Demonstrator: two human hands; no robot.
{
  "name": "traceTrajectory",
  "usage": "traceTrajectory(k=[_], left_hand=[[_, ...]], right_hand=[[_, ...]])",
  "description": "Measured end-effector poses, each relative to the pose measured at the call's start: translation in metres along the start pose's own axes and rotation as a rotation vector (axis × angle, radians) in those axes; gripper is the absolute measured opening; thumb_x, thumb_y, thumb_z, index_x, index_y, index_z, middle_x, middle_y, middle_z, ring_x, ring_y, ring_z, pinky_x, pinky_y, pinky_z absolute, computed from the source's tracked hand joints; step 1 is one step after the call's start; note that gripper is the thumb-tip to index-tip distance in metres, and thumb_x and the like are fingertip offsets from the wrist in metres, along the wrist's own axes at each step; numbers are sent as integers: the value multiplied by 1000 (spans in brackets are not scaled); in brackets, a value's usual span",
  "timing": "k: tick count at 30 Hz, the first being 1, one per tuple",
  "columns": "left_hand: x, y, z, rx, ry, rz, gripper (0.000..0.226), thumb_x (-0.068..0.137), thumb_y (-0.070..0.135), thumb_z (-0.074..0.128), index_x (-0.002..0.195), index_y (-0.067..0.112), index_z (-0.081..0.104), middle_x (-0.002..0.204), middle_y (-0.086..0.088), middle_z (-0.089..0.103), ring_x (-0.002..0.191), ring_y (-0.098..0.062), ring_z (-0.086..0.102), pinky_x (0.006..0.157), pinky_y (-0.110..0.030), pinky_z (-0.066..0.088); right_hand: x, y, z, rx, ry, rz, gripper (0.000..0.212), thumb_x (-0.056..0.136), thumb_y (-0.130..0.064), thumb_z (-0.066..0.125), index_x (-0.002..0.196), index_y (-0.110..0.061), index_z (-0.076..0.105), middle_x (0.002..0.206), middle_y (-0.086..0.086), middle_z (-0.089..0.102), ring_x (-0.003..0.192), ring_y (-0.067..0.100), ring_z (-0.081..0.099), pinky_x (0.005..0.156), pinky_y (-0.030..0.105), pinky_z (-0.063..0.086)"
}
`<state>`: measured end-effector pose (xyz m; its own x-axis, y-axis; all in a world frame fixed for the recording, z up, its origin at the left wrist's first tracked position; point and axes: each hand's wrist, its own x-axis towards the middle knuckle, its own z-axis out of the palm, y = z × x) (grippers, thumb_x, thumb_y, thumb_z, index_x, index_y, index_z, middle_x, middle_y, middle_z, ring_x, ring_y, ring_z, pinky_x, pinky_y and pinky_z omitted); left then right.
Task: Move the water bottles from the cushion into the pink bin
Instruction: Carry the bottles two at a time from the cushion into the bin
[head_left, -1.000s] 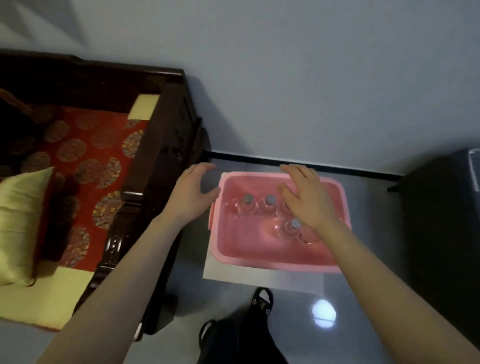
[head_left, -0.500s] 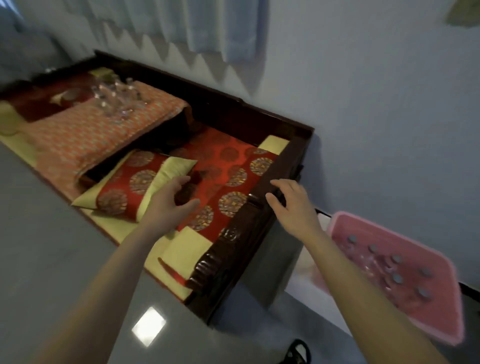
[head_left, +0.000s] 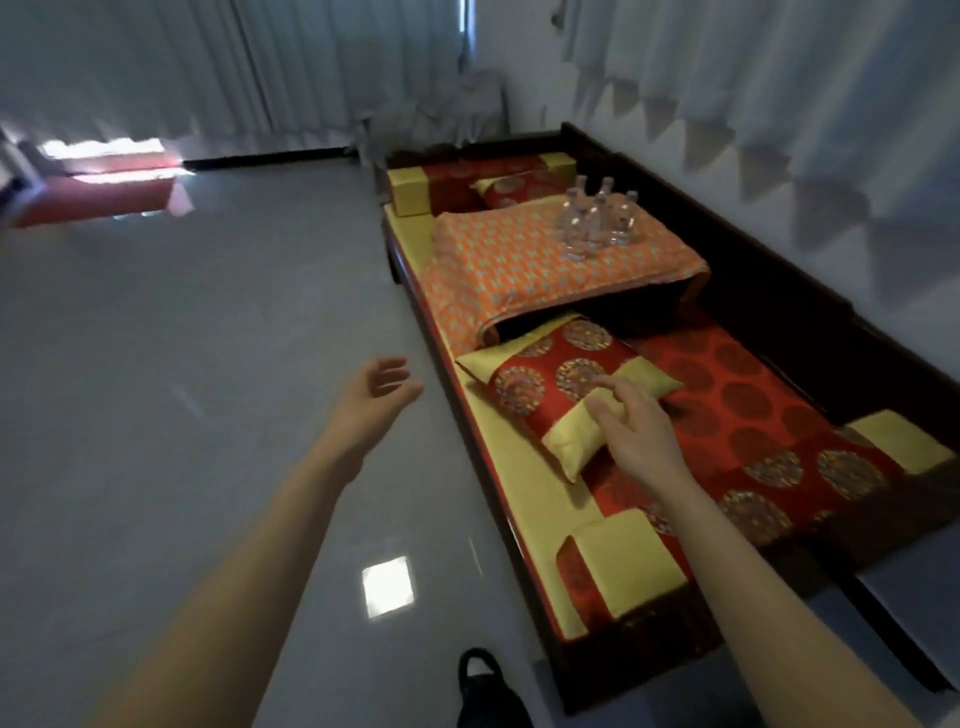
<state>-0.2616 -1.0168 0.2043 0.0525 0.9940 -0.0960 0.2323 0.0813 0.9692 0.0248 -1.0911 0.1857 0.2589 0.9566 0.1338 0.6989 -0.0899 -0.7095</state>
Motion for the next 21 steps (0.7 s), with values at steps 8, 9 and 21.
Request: traceTrajectory(k=[8,9,21], left_hand=[[92,-26,-75,41,77,-59,38,83,11,71,118,16,57,116,-8,63,97,-11,62,70,-15,45],[120,-24,-79,43,75,-51,37,83,12,71,117,17,57,116,-7,63,95,-10,61,70,-16,45],[342,-8,-79,39,-6,-74,37,85,10,69,119,15,56,112,-5,63,102,-15,61,75,-17,47]], right_hand=[[107,-40,96,40,-93,-76,34,95,-35,53,126,-21,56,127,2,56,120,20,49,96,36,39],[132,-41,106,54,-93,-68,34,95,-35,52,127,-22,55,128,1,55,121,20,49,97,37,39],[345,-41,155,158,-100,117,40,94,-45,50,128,-24,55,122,-4,56,112,15,53,93,37,46]])
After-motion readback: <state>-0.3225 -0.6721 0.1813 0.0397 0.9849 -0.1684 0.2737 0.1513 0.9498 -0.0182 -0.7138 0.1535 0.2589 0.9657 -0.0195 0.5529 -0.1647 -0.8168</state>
